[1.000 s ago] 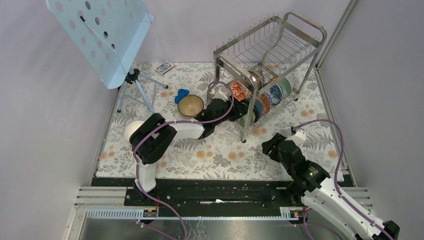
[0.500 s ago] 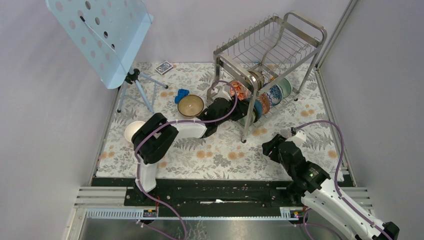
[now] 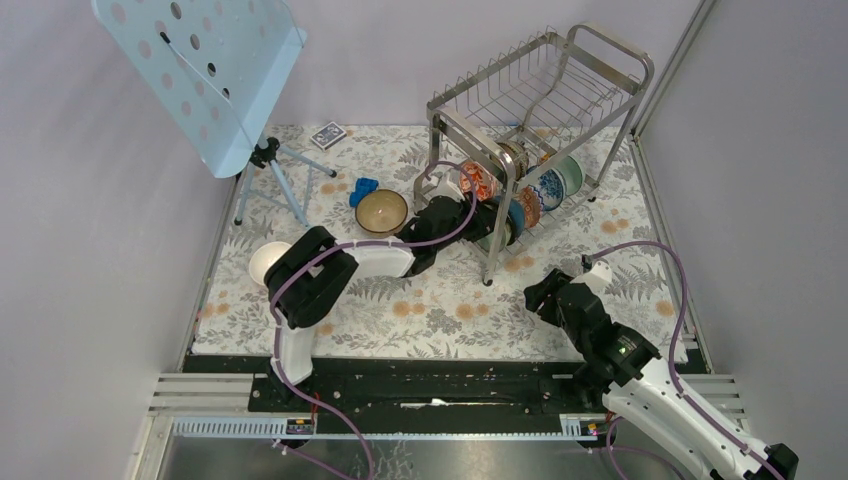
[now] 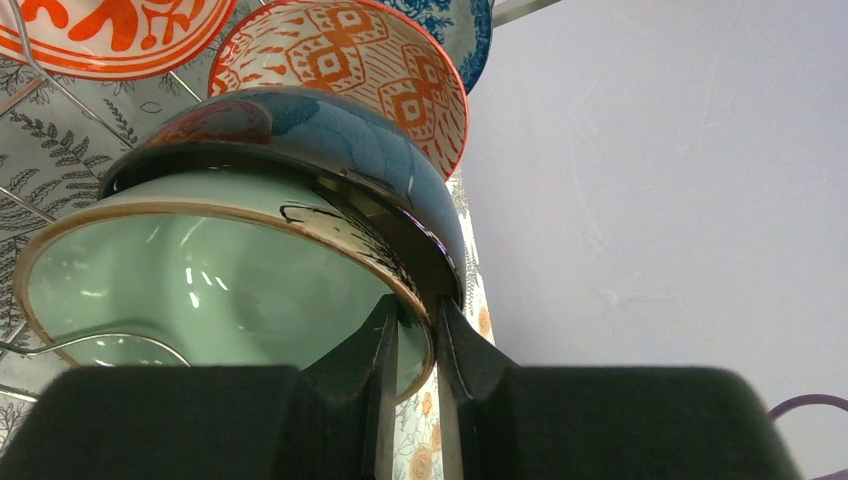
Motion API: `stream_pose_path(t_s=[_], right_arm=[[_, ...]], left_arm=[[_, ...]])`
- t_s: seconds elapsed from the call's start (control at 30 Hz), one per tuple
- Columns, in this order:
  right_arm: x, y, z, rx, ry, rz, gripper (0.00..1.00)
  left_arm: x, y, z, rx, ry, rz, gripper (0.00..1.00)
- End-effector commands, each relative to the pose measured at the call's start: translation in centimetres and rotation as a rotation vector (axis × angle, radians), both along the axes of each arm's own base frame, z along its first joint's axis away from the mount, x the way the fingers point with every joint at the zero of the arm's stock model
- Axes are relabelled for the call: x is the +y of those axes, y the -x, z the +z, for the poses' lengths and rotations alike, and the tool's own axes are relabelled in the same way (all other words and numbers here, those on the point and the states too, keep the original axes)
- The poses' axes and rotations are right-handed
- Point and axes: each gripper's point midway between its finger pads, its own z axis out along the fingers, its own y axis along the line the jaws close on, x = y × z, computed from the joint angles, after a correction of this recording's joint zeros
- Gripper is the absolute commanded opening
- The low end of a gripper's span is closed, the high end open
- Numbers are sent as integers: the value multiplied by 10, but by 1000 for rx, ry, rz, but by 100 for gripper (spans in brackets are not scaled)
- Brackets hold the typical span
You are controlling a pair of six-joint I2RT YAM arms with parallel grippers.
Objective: Unload the bowls from the dish rack
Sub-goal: Pick up the bowl from the dish rack.
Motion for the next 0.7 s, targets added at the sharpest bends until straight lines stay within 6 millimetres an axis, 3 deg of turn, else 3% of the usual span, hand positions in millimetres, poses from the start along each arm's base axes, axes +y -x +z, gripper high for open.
stream_pose_path(t_s=[0.0,0.07,0.4,0.67], right_arm=[[1,-3,5,-23,-10,7,61],[1,-2,4,-24,-11,6,62],[1,-2,6,-33,-15,7,61],[1,-3,7,-38,-17,7,61]], left_arm=[[3,-3,10,-53,24,16,4],[4,-2,12,-59,29,13,0],[15,3,27,-84,79,25,0],[30,4,49,-125,160,28,0]])
